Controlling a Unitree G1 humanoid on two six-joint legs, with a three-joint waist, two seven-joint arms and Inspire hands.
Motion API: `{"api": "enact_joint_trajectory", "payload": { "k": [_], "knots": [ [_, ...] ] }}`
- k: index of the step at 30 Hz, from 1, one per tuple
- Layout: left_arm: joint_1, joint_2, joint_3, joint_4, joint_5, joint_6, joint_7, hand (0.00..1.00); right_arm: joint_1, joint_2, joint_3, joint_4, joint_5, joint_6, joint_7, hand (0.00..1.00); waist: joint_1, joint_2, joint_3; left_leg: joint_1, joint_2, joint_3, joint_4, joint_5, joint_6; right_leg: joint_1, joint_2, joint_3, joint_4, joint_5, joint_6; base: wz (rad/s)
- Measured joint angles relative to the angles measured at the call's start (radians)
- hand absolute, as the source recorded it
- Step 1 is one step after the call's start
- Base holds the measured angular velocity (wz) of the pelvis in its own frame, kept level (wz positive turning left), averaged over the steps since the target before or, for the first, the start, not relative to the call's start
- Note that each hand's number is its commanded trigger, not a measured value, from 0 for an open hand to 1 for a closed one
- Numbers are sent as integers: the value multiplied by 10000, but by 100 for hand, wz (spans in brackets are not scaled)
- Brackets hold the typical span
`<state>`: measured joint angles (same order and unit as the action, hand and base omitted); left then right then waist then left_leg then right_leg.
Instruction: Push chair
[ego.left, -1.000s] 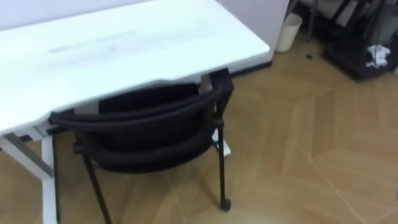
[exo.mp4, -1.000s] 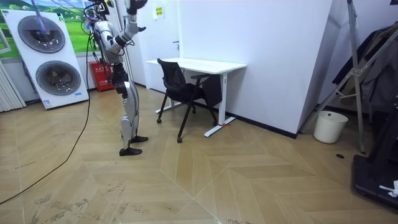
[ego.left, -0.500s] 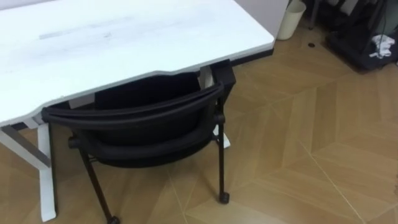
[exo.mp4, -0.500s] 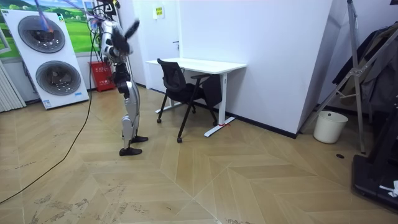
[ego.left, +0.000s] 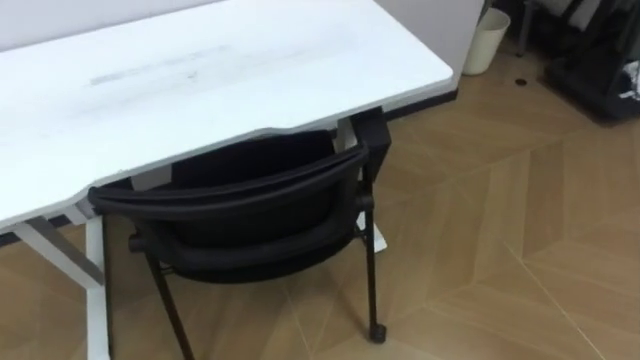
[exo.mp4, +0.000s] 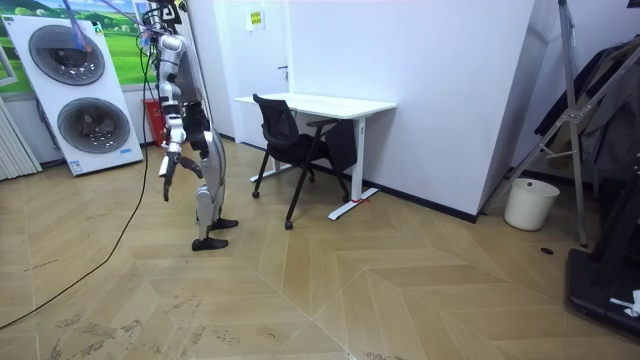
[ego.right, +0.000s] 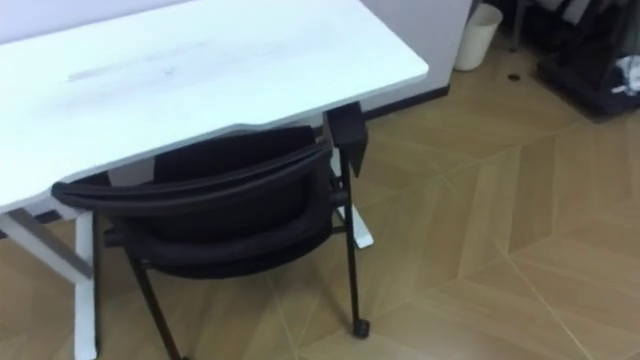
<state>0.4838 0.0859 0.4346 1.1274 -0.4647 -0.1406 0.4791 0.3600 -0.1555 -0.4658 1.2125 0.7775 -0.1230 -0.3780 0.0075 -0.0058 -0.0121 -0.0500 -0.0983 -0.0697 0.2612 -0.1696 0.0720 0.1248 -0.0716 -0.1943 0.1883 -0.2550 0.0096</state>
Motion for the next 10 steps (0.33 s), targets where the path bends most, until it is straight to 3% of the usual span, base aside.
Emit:
{"api": "enact_joint_trajectory", "payload": {
  "k": [4,6,10],
  "knots": [
    [-656,58,-1120,405,1177,523,-1480,0,-476,79,1163,407,-411,501,1350,0,-60,4,9,28,-4,40,-1,0,10,9,41,185,-17,66,31,-4],
    [-1302,154,-1896,462,1580,840,-2289,0,-907,123,1749,366,-378,749,2100,0,-100,19,24,33,-16,37,-1,2,16,0,90,240,-32,95,40,-4],
    [-2178,160,-2331,405,2254,1063,-3082,0,-1561,207,2338,364,-707,950,2985,0,-247,-2,48,57,-13,74,-17,34,77,-39,135,308,-61,122,17,-6]
  ]
}}
